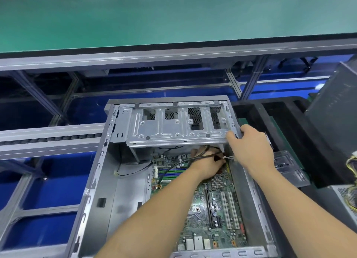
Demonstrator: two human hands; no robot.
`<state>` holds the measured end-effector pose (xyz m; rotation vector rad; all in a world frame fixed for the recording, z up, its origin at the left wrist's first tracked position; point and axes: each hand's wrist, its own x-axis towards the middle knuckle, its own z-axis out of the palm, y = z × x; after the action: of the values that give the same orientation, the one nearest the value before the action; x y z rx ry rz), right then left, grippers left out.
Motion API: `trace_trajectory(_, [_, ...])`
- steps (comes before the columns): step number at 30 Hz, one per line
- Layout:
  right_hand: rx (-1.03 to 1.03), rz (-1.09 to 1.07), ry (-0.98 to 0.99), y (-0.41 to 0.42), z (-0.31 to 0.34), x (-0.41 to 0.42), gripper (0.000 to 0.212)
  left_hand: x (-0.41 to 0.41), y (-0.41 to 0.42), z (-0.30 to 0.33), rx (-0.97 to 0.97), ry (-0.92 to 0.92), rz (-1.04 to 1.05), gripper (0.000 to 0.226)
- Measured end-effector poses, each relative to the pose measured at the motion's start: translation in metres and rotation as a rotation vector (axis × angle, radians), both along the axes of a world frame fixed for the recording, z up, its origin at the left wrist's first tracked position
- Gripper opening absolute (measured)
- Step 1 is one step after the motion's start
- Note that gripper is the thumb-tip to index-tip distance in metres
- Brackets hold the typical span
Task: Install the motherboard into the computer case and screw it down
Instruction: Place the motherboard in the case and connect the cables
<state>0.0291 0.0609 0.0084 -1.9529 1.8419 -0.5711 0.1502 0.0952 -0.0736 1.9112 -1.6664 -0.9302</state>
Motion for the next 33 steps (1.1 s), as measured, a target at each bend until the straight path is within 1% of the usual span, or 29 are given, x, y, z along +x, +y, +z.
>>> trace_trajectory(1, [0.001,0.002,-0.004,0.000,0.000,0.000,0.033,-0.001,0.001,-0.001,-0.014,-0.052,-0.019,0.007])
trace_trajectory(2, [0.000,0.002,-0.009,0.000,0.000,0.000,0.033,-0.002,0.001,-0.001,-0.015,-0.061,-0.033,0.006])
trace_trajectory(4, [0.001,0.006,-0.039,-0.001,-0.002,-0.001,0.034,-0.006,0.002,0.002,0.014,0.008,-0.042,0.009])
trace_trajectory(7, [0.031,0.028,-0.160,-0.001,-0.007,-0.005,0.038,-0.006,0.001,0.002,0.082,0.136,-0.025,0.011])
trace_trajectory(10, [0.084,0.034,-0.254,-0.004,-0.008,-0.007,0.034,-0.001,0.000,-0.001,0.110,0.184,-0.049,0.017])
trace_trajectory(13, [0.085,0.044,-0.262,-0.004,-0.010,-0.007,0.030,-0.001,-0.001,0.000,0.105,0.270,0.005,0.018])
trace_trajectory(16, [0.083,0.037,-0.279,-0.005,-0.010,-0.007,0.033,-0.004,0.000,0.004,0.125,0.285,-0.006,0.016])
trace_trajectory(18, [0.087,0.040,-0.284,-0.005,-0.010,-0.007,0.036,-0.004,0.000,0.004,0.163,0.336,-0.006,0.020])
trace_trajectory(20, [0.088,0.038,-0.284,-0.004,-0.010,-0.007,0.034,-0.004,0.001,0.004,0.178,0.386,0.028,0.028])
trace_trajectory(23, [0.099,0.032,-0.281,-0.004,-0.011,-0.008,0.030,-0.003,0.002,0.005,0.140,0.333,0.073,0.024])
trace_trajectory(27, [0.093,0.025,-0.262,-0.005,-0.011,-0.007,0.031,-0.002,0.004,0.005,0.061,0.228,0.084,0.021])
trace_trajectory(33, [0.104,0.032,-0.275,-0.005,-0.011,-0.008,0.029,0.002,0.002,0.003,0.006,0.189,0.046,0.024])
